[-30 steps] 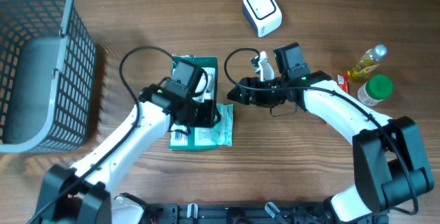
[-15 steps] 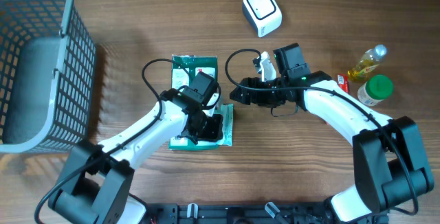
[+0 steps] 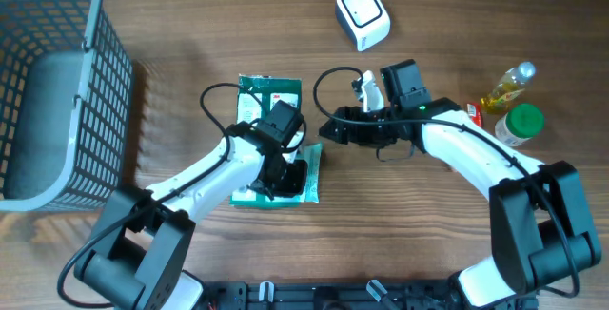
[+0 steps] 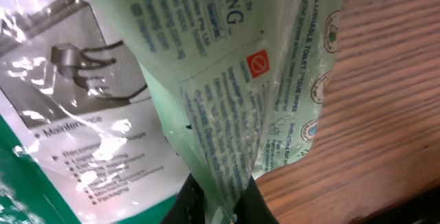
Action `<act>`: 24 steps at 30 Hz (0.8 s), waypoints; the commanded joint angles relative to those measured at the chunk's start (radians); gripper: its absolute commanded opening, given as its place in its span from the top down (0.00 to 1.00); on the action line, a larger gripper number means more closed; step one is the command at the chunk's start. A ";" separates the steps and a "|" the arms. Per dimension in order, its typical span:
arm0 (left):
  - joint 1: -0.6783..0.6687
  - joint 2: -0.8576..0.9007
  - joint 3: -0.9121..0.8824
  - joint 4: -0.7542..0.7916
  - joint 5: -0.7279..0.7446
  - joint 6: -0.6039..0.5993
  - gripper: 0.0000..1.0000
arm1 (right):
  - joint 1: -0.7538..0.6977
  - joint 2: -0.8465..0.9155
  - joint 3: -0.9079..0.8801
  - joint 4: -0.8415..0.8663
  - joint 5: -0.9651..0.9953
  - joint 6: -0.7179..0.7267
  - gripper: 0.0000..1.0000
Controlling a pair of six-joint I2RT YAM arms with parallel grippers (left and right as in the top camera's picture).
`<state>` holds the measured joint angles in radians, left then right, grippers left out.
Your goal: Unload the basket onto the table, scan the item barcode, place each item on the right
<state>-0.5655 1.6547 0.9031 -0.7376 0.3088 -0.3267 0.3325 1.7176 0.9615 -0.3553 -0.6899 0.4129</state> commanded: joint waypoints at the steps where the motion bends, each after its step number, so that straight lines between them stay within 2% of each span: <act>1: 0.009 -0.096 0.016 -0.006 0.016 0.009 0.96 | -0.060 -0.018 -0.007 0.000 -0.142 -0.022 0.26; 6: 0.009 -0.216 0.019 0.066 0.109 0.008 0.96 | -0.052 -0.017 -0.008 -0.005 -0.169 -0.019 0.28; 10: 0.009 -0.276 0.019 0.085 0.110 0.009 0.96 | -0.047 -0.015 -0.011 -0.006 -0.206 -0.015 0.29; 14: 0.009 -0.293 0.019 0.084 0.118 0.009 0.96 | -0.047 -0.014 -0.029 0.039 -0.245 0.020 0.31; 19: 0.009 -0.293 0.019 0.086 0.129 0.009 0.96 | -0.041 -0.014 -0.075 0.209 -0.363 0.039 0.34; 24: 0.009 -0.293 0.019 0.088 0.129 0.008 0.96 | -0.041 -0.014 -0.080 0.233 -0.332 0.069 0.40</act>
<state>-0.5617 1.3769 0.9070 -0.6582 0.4137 -0.3271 0.2825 1.7176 0.8902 -0.1284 -0.9684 0.4572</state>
